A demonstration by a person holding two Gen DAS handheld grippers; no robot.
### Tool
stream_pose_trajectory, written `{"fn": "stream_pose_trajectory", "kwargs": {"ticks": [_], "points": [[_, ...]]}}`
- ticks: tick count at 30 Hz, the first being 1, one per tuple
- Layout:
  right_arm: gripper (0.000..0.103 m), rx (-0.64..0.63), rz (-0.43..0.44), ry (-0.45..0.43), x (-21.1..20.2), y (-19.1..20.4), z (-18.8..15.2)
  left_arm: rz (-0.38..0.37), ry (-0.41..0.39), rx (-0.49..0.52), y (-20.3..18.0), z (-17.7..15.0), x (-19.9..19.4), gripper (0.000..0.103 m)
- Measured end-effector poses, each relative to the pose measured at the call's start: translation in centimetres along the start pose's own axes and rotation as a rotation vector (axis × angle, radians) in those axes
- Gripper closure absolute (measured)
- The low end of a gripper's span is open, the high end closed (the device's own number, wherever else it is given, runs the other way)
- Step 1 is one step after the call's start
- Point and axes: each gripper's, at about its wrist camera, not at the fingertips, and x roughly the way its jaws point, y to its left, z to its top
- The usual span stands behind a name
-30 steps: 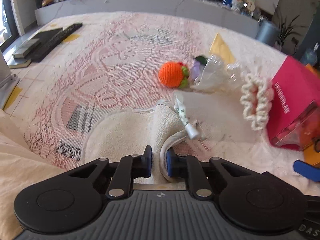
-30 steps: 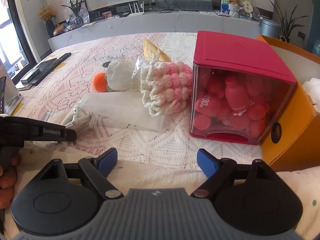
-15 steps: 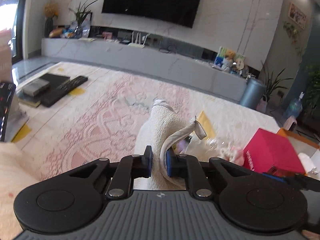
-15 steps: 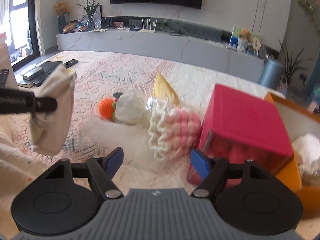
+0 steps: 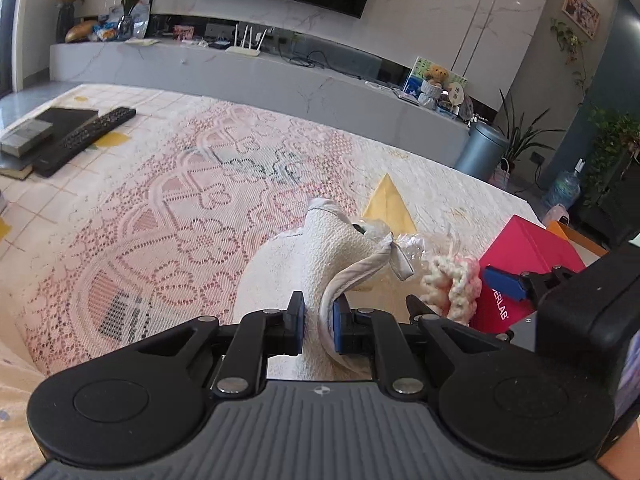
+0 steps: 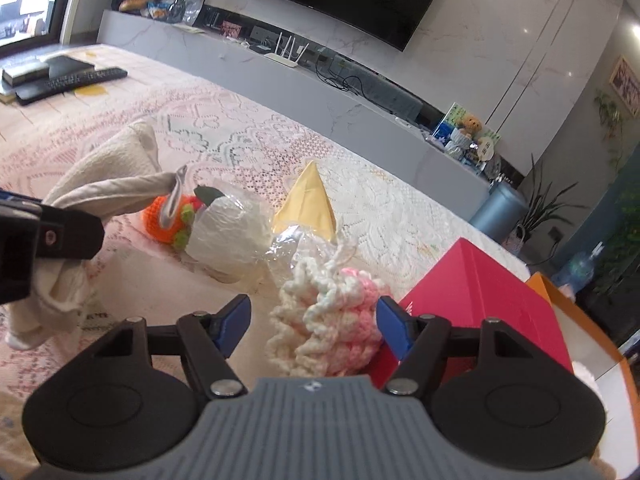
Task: Organize soft objects
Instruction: 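Grasp the white towel with the left tool while the right tool grasps the crocheted piece, then carry the towel and crocheted piece over the orange box and lower them in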
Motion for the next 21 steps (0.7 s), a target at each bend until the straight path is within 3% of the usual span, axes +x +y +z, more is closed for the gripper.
{"fn": "stream_pose_trajectory", "kwargs": {"ticks": [6,8,12,15,21], "points": [[0.037,-0.070,-0.049,0.043,1.6,1.2,0.2,-0.005,0.030,-0.049,0.8,-0.2,0.3,0.088],[0.053,-0.076,-0.053,0.069,2.1,1.2,0.1,-0.006,0.026,-0.040,0.6,-0.3,0.1,0.088],[0.067,-0.052,-0.038,0.068,1.8,0.6,0.1,-0.004,0.025,-0.024,0.4,-0.4,0.0,0.088],[0.074,-0.032,-0.024,0.058,1.1,0.2,0.1,-0.002,0.023,-0.020,0.4,-0.4,-0.1,0.088],[0.078,0.048,0.025,0.023,-1.6,-1.9,0.4,0.007,-0.006,-0.006,0.1,-0.4,-0.7,0.088]]}}
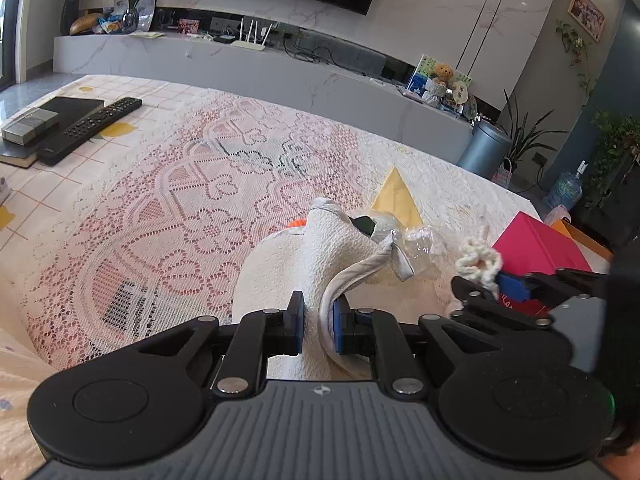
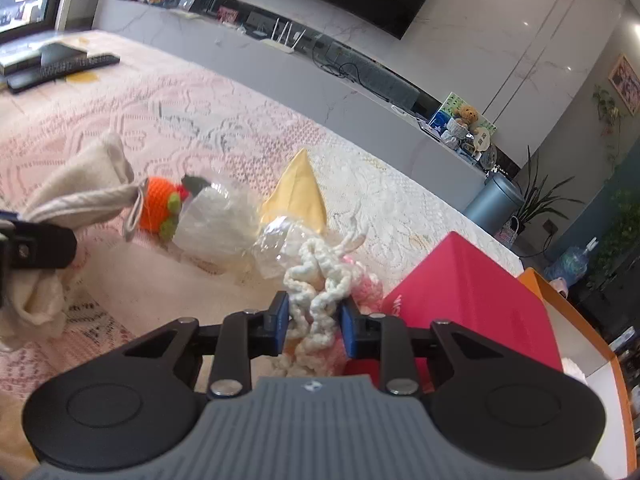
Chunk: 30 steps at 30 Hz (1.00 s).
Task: Organize soft objects
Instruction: 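Carry the towel and crocheted piece over the orange box and lower them in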
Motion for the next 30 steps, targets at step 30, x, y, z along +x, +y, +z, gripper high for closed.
{"fn": "stream_pose_trajectory", "kwargs": {"ticks": [30], "points": [[0.077,0.271,0.226,-0.107,-15.9,-13.7,-4.5,-0.284,-0.124,0.157,-9.9,0.8,-10.4,0.088]]}}
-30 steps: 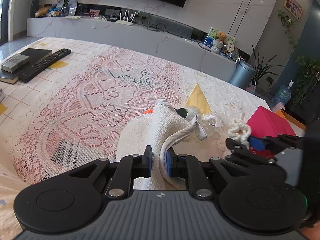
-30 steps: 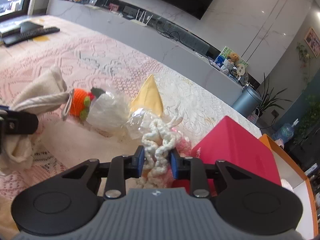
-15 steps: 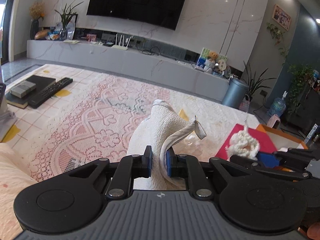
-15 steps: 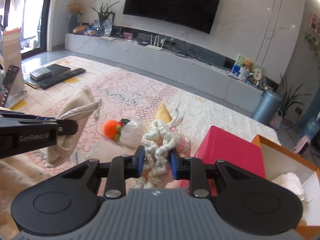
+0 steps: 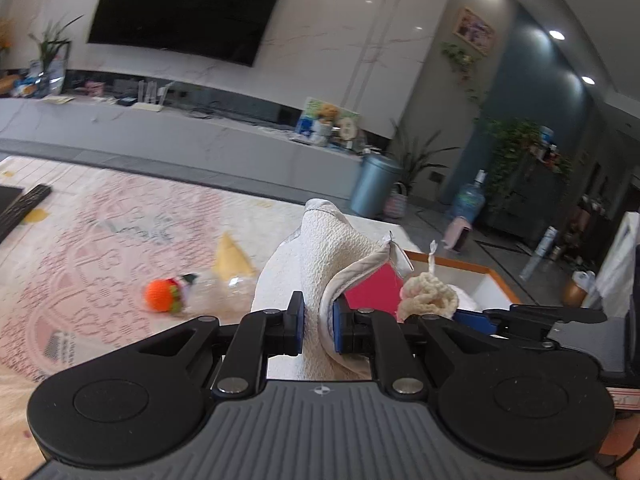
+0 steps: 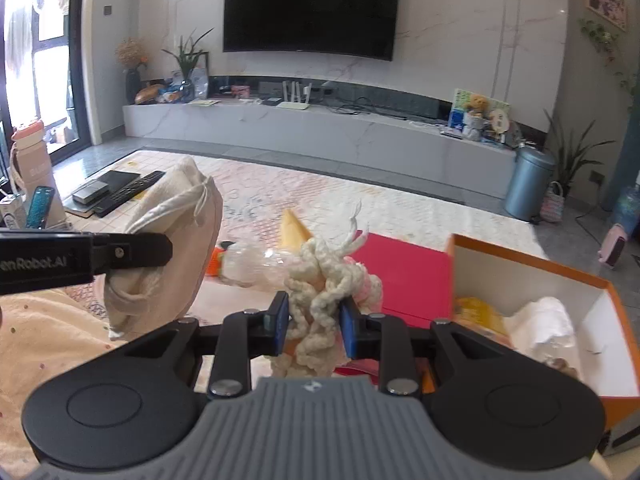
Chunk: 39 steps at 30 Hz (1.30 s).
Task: Organize soft objects
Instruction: 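Carry the towel and crocheted piece over the orange box and lower them in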
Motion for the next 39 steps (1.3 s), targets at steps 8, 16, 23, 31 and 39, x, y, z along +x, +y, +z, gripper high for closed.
{"fn": "stream_pose_trajectory", "kwargs": {"ticks": [8,16,23,31,39], "points": [[0.077,0.034,-0.116,-0.006,-3.6,-5.8,-0.5,-0.151,0.009,0.075,-5.5,1.2,2.6,0.088],[0.077,0.057,-0.221,0.016,-5.6,-11.2,-0.8,-0.277,0.046,0.118,-10.3,2.7,6.6,0.088],[0.077,0.092,-0.257,0.087,-4.8,-15.8,-0.8,-0.346,0.122,0.132,-13.3,2.7,10.6,0.088],[0.077,0.172,-0.241,0.187,-2.3,-20.0,-1.6,-0.390,0.226,0.121,-15.4,2.2,15.6,0.088],[0.076,0.083,-0.291,0.212,-0.6,-21.6,-1.0,-0.411,0.300,0.094,-16.3,1.5,19.2,0.088]]}}
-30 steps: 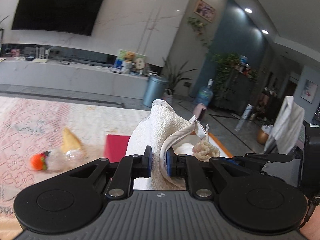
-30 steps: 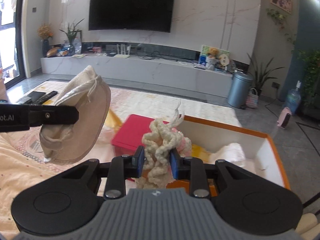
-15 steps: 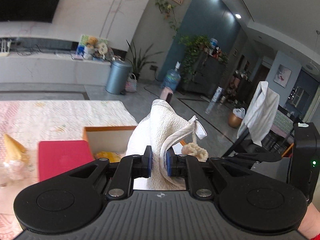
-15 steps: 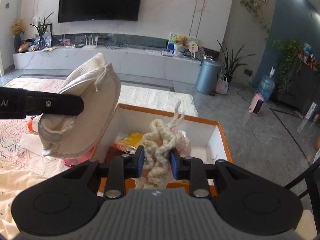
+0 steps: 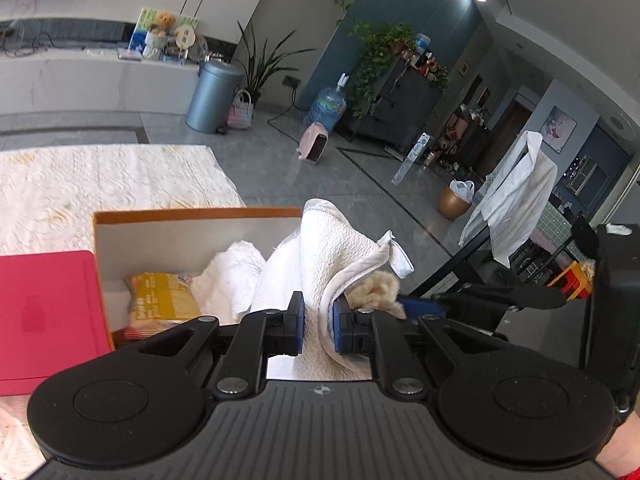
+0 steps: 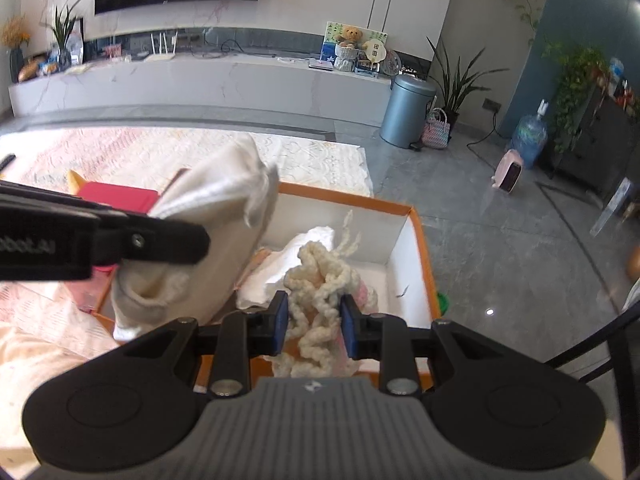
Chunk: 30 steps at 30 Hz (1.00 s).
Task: Organize soft objects
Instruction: 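Carry the towel and crocheted piece over the orange box and lower them in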
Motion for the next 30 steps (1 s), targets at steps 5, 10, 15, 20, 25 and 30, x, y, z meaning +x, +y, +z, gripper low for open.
{"fn": "stream_pose_trajectory", "kwargs": {"ticks": [5,10,15,20,25,30], "points": [[0.076,0.002,-0.036,0.022,1.1,-1.6,0.6,0.007,0.017,-0.012,0.6,0.5,1.3,0.088],[0.076,0.040,-0.018,0.097,4.0,-2.8,0.6,0.036,0.055,-0.032,1.7,0.4,3.0,0.088],[0.076,0.073,0.017,0.156,6.8,-3.2,0.4,0.056,0.104,-0.061,2.8,0.0,4.4,0.088],[0.075,0.078,0.054,0.260,10.0,-3.0,-0.3,0.054,0.117,-0.080,3.6,0.1,5.1,0.088],[0.074,0.111,0.059,0.341,12.3,-3.2,-1.2,0.051,0.137,-0.087,3.9,0.3,5.9,0.088],[0.071,0.119,0.073,0.363,13.4,-3.3,-1.5,-0.002,0.158,-0.119,3.6,0.5,7.4,0.088]]}}
